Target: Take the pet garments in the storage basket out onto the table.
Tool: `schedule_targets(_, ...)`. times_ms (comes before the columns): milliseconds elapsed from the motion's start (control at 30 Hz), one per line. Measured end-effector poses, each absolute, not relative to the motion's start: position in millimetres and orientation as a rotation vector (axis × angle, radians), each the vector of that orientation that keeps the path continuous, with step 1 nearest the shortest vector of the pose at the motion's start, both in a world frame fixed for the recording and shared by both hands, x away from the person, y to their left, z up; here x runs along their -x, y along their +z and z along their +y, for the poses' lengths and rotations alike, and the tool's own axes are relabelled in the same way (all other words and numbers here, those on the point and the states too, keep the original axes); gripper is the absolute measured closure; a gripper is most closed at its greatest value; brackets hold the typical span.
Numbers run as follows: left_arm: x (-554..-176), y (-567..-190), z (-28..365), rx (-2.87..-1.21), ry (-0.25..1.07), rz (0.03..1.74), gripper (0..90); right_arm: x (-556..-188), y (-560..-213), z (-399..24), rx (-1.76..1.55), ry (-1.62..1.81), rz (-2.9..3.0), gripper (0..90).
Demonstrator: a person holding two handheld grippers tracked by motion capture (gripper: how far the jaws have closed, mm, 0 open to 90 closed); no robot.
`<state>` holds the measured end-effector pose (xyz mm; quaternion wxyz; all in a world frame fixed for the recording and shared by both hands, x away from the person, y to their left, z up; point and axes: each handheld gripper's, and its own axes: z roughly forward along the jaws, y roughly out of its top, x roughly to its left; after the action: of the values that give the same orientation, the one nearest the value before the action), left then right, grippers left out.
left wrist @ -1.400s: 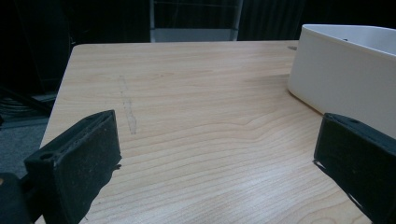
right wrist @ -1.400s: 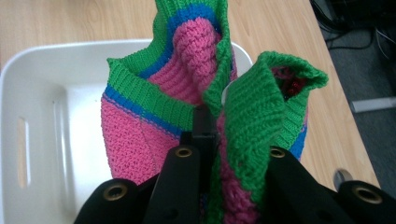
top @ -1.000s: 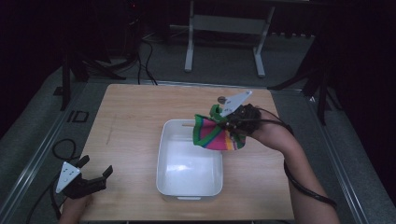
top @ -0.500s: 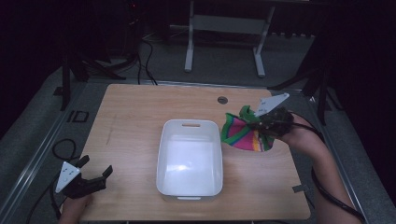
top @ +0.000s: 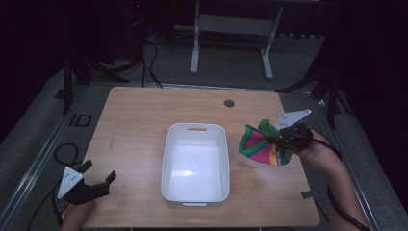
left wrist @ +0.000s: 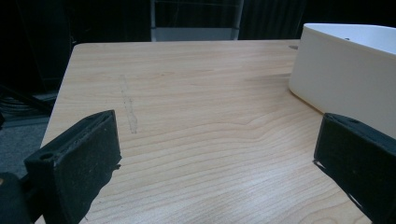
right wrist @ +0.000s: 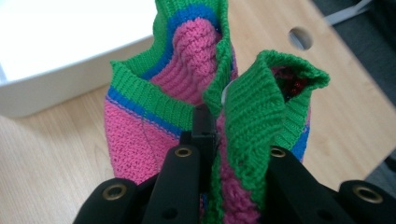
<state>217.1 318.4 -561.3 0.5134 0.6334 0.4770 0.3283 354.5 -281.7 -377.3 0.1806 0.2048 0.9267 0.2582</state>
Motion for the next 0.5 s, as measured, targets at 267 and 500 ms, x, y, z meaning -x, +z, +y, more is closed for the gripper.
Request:
schedule_targets(267, -217.4, -561.4, 318.6, -1.522, 0.786, 1.145, 0.9, -359.7, -433.8, -281.5, -0.618, 0.717, 2.674, 82.9)
schedule_targets(500, -217.3, -561.3, 318.6, -1.522, 0.786, 1.145, 0.9, -365.4, -475.7, -276.6, -0.65, 0.715, 2.694, 82.5)
